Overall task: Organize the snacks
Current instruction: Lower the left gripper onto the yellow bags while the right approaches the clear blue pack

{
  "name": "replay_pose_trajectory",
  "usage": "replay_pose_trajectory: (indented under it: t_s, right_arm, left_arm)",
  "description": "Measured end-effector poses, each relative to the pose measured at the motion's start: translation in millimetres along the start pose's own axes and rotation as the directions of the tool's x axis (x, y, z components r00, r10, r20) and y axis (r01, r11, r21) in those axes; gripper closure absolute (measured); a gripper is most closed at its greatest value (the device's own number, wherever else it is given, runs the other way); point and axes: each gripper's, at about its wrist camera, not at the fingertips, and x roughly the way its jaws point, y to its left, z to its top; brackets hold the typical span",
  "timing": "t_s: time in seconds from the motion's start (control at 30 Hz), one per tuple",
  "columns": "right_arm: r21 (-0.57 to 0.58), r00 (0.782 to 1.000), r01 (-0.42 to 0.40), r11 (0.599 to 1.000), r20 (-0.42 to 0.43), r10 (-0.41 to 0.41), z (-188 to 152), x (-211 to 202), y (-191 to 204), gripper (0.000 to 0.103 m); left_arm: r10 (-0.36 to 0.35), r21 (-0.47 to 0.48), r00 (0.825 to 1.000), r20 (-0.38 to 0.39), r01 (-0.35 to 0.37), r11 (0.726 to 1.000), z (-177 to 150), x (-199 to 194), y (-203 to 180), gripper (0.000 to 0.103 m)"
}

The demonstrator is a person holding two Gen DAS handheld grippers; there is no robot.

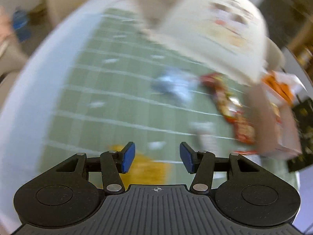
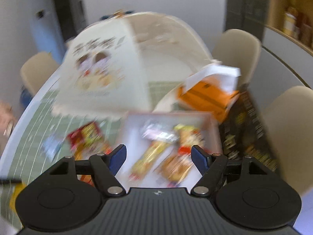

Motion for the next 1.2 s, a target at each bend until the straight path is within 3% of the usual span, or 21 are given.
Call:
replay_pose_trajectory:
  t_s: [0.1,0.23,0.37,0.53,0.7,0.9,1.07,1.2]
  right_arm:
    - [-0.046,0.998,-0.042,0.998,-0.039,0.04,-25,4,32,0.028]
    - [-0.083,0.982,-0.139,0.987,-0.141,0.126,-63,18,76,0.028]
    - [-0.138,0.965,-0.187,0.973,-0.213,0.155,-90,30,119,0.028]
    - [-0.224,0.966,-0.192,0.955,-0.215,0.144,-98,28,150,0.028]
    - [-0.243,0.972,-0.183,0.952,-0.188,0.139,-77,36,167,0.028]
    - [-0.165,0.953,-0.239,0.957,-0.227,0.199,-27,92,214,0.028]
    - [-0.075,0.931,-0.241,0.968,-0.3,0.209,8,162,259,0.028]
    - [-0.013,0.933,-0.153,0.988,-0.333,0.14,19,207,280,0.023]
  left_arm:
    - [-0.002,-0.075,1.0,0.001,0.002,0.997,-1,-9,35,0.047]
    - [-0.078,-0.12,0.996,-0.041,0.073,0.99,-5,-1,49,0.047]
    - [-0.074,-0.037,0.993,-0.097,0.07,0.997,-16,9,31,0.047]
    - [-0.054,0.108,0.991,-0.121,0.067,0.992,-27,14,2,0.044]
    - [0.014,0.232,0.995,-0.1,0.01,0.973,-27,15,-18,0.041]
    - [0.063,0.245,0.997,-0.034,-0.053,0.968,-30,-5,-6,0.045]
    - [-0.041,0.098,0.996,-0.074,0.049,0.994,-30,-14,25,0.047]
    - [-0.103,0.091,0.99,-0.096,0.112,0.99,-35,-21,32,0.047]
